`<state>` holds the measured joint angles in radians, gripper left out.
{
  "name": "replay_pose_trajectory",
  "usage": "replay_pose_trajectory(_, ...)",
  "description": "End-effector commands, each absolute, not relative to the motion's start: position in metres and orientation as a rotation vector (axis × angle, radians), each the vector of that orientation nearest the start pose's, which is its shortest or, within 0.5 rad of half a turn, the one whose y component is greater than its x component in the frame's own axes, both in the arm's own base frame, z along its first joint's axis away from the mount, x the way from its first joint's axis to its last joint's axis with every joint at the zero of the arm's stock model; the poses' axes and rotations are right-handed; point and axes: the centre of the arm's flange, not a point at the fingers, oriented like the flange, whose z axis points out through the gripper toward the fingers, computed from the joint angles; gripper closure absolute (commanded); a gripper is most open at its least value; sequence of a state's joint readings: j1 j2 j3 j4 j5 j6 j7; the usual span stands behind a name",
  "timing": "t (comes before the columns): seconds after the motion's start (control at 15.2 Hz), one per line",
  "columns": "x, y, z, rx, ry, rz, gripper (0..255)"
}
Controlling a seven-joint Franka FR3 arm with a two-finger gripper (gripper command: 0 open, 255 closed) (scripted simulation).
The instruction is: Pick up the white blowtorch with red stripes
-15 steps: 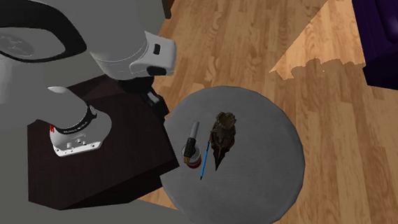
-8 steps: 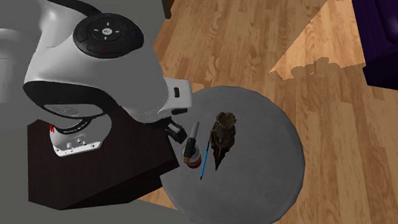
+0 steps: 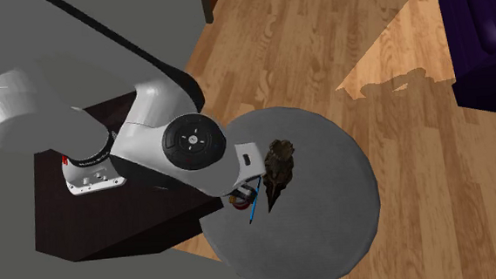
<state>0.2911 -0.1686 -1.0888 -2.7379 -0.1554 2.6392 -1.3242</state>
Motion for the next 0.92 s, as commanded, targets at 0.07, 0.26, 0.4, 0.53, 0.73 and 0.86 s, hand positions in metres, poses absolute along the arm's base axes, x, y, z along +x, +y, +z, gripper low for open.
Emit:
replay_pose_trajectory(0.07, 0.293, -0.28, 0.23, -2.918, -1.058, -0.115, 0)
replay_pose_trajectory(0.26, 0.293, -0.28, 0.214, -2.918, -1.058, -0.115, 0)
replay_pose_trajectory(0.4, 0.293, -0.28, 0.204, -2.918, -1.058, -0.115, 0)
replay_pose_trajectory(0.53, 0.293, -0.28, 0.196, -2.918, -1.058, -0.115, 0)
replay_pose_trajectory(0.73, 0.294, -0.279, 0.194, -2.918, -1.058, -0.115, 255)
replay_pose_trajectory(0.86, 0.294, -0.28, 0.194, -2.918, -1.058, -0.115, 255)
